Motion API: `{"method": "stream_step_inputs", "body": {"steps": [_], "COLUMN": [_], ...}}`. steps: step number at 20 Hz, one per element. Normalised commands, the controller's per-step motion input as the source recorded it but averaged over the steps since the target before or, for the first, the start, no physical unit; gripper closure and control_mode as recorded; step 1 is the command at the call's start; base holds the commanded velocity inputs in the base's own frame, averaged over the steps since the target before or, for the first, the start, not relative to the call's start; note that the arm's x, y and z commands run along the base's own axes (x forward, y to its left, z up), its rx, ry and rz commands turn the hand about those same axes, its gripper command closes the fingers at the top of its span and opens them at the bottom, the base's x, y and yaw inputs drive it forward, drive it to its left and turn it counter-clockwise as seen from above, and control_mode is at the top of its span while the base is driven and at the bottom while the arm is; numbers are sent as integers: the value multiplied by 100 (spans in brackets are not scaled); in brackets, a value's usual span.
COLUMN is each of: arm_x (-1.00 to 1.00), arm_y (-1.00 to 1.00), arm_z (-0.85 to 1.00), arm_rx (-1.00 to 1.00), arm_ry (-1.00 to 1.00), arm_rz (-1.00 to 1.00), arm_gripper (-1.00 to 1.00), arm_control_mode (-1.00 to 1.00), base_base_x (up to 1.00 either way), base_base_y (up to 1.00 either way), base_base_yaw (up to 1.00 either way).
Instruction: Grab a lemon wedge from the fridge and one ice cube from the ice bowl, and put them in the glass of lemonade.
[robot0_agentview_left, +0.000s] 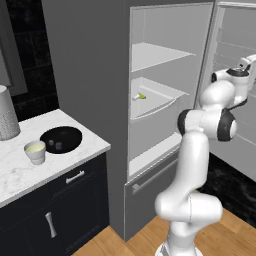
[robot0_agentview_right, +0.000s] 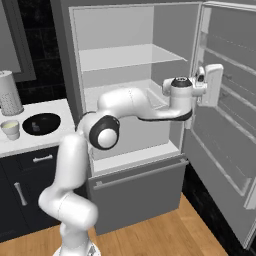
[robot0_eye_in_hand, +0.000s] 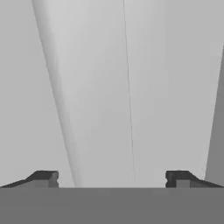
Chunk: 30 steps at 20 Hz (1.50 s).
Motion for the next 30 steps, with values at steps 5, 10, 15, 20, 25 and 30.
{"method": "stream_step_inputs", "body": {"steps": [5,10,15,20,25,30], "arm_x": [-2,-90,-100,-83,-37,-12], "arm_y": [-29,2,26,43,56,70], "arm_z": [6,46,4,-32,-63,-65], "arm_rx": [-1,0,3,15,31,37], "arm_ry": [3,-5,-1,0,-3,-3], "arm_rz": [-1,0,1,5,9,5], "arm_gripper": [-100,-100,-100,-100,-100,-100], "arm_control_mode": [-100,-100,-100,-100,-100,-100], "base_base_x": [0,0,0,0,0,0], "base_base_y": [0,0,0,0,0,0], "base_base_yaw": [0,0,0,0,0,0]}}
